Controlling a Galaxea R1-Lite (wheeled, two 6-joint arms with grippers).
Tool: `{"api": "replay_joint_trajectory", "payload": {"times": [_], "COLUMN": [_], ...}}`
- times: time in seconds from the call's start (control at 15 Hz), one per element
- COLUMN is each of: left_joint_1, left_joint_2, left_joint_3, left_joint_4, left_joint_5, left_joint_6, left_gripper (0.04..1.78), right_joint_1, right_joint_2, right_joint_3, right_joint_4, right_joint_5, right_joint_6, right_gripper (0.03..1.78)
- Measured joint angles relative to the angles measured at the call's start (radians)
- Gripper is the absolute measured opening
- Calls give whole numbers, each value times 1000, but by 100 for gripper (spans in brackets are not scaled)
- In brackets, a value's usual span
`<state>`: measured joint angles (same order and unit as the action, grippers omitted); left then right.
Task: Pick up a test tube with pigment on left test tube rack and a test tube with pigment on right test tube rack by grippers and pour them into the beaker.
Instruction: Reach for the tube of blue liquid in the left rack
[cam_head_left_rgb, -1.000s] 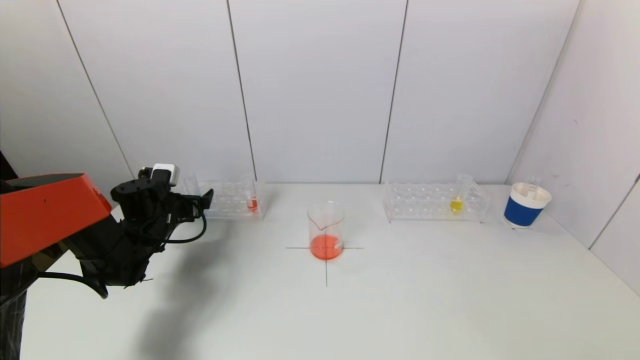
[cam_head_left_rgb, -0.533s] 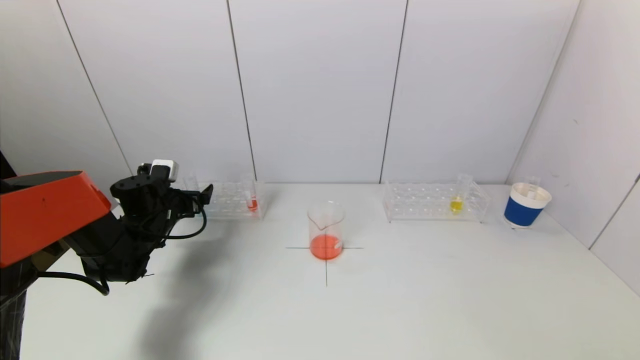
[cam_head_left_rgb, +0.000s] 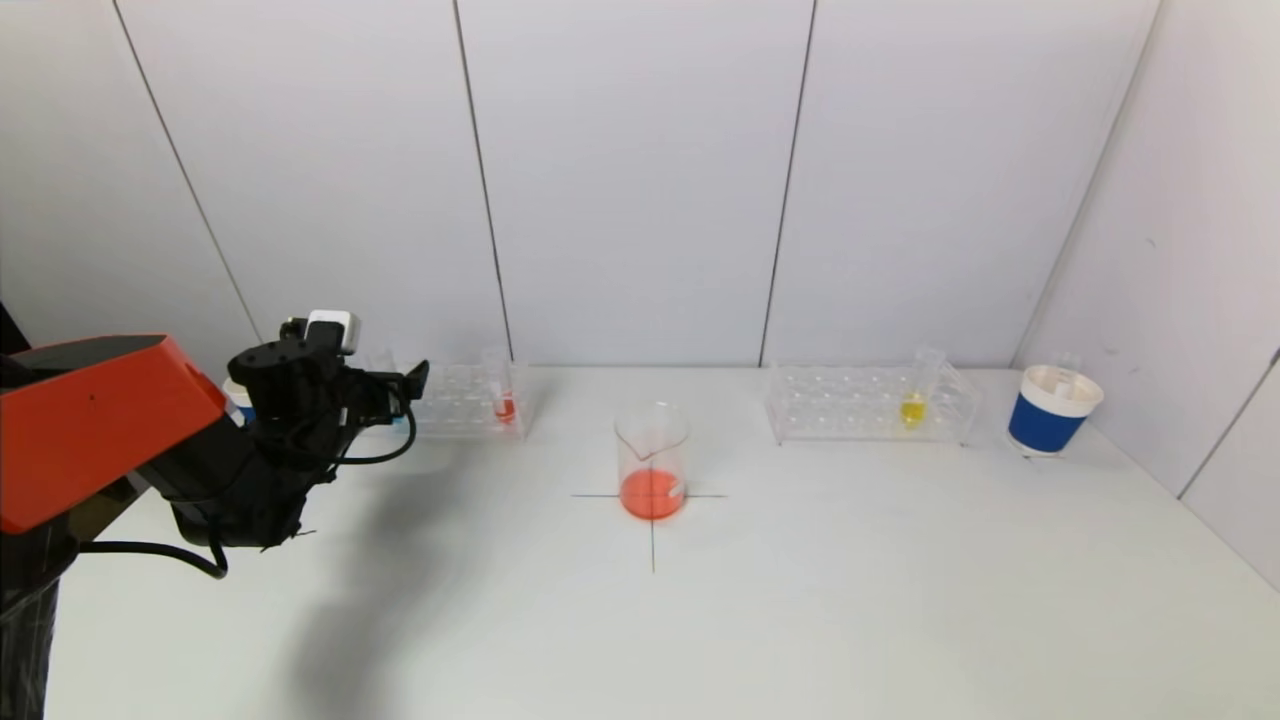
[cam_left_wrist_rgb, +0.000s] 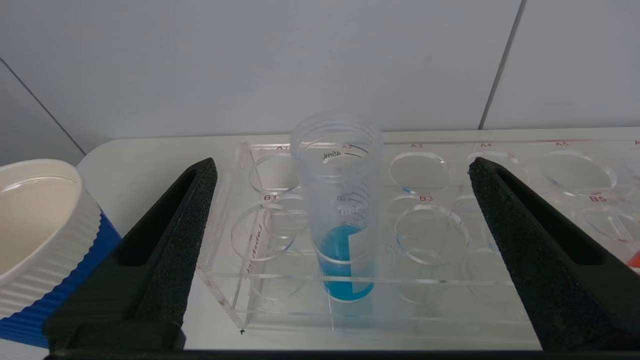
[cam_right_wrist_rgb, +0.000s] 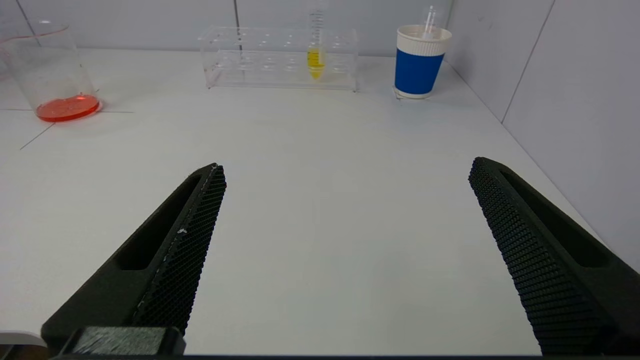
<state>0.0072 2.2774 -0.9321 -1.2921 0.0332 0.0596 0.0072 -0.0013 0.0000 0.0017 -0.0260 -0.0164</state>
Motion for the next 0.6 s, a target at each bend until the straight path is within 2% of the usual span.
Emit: {"api": "replay_joint_trajectory", "payload": {"times": [0.6], "left_joint_1": [0], "left_joint_2": [21], "left_joint_3": [-45], "left_joint_4": [15], "left_joint_5": [1], "left_joint_6": [-2], "left_gripper": [176], "right_joint_1": [0], "right_joint_2": [0], "right_joint_3": [0], "right_joint_4": [0], "right_joint_5": [0], "right_joint_6": [0], "right_gripper": [177]}}
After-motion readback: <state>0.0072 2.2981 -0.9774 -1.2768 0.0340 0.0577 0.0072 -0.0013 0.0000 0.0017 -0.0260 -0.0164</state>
